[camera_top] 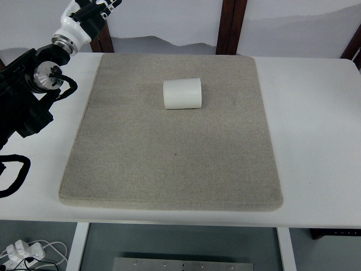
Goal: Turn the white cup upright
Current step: 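Raise the left hand and swing it toward the white cup, then reach the left hand over the sideways white cup, fingers pointing down, then close the left hand fingers around the cup body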
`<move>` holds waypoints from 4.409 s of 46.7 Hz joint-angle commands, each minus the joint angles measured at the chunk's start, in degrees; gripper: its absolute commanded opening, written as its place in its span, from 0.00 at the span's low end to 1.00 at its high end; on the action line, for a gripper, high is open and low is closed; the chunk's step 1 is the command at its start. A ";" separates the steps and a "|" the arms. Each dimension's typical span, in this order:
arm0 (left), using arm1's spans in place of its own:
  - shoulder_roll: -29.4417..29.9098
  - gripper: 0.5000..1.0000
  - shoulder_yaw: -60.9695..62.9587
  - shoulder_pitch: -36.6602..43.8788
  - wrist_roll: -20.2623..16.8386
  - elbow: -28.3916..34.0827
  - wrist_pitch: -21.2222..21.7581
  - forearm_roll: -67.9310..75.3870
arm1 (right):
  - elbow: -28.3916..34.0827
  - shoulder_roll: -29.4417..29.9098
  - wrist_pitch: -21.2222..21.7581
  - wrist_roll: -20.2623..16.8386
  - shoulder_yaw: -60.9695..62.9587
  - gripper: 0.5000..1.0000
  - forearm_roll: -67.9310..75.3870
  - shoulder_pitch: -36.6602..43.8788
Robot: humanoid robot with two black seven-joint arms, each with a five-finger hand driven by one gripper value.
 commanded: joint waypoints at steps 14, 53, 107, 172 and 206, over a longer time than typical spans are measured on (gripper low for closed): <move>4.95 0.99 2.24 -1.36 -0.08 -11.66 -0.31 26.50 | 0.00 0.00 0.00 0.00 -0.02 0.90 0.00 0.00; 10.32 0.96 28.35 -15.69 18.90 -30.55 3.30 44.36 | 0.00 0.00 0.00 0.00 -0.02 0.90 0.00 0.00; -3.57 0.98 37.84 -17.62 26.03 -15.53 8.22 44.27 | -0.09 0.00 0.00 0.00 -0.02 0.90 0.00 0.00; -12.01 0.90 41.97 -14.90 24.18 -7.35 8.48 44.27 | 0.00 0.00 0.00 0.00 -0.02 0.90 0.00 0.00; -12.62 0.07 43.90 -14.99 23.66 -7.00 9.27 44.18 | 0.00 0.00 0.00 0.00 -0.02 0.90 0.00 0.00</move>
